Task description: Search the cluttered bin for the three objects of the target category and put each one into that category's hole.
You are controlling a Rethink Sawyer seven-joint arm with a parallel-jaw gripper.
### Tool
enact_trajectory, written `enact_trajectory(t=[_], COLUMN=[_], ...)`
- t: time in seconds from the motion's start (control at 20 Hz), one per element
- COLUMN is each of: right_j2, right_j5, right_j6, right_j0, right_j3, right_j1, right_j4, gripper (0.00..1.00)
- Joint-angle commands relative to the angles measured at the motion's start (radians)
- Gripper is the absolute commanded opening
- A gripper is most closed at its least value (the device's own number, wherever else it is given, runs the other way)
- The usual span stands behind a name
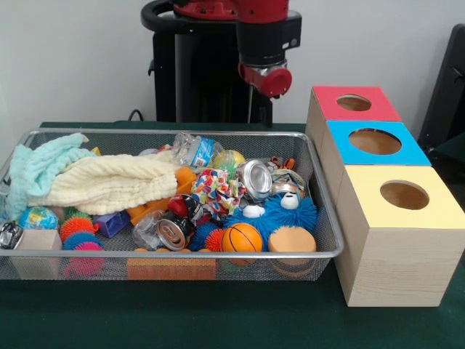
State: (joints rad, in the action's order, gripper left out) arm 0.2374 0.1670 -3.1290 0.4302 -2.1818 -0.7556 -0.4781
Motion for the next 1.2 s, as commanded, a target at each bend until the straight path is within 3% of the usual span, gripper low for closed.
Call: enact_trajectory(t=[0.05,0.15,0.25,0.45,0.65,0.95,1.0,1.2], right_j2=[0.148,0.138,0.078,-0.12,-0.265,-0.344,-0.344,-0.347], right_j5=[0.128,0.122,0.072,-0.146,-0.315,-0.401,-0.418,-0.448], right_j6=[0.076,0.07,0.032,-0.029,-0.048,-0.019,-0.003,0.003], right_j0=[0.03,0.02,-0.047,-0.192,-0.313,-0.386,-0.383,-0.385], right_j3=[-0.079,-0.075,-0.05,0.094,0.197,0.22,0.215,0.208], right_j1=[-0.198,-0.197,-0.16,0.064,0.228,0.284,0.29,0.298], right_j4=[0.106,0.106,0.075,-0.037,-0.018,0.059,0.071,0.066], gripper=[0.0,0.0,0.0,0.0,0.0,0.0,1.0,1.0])
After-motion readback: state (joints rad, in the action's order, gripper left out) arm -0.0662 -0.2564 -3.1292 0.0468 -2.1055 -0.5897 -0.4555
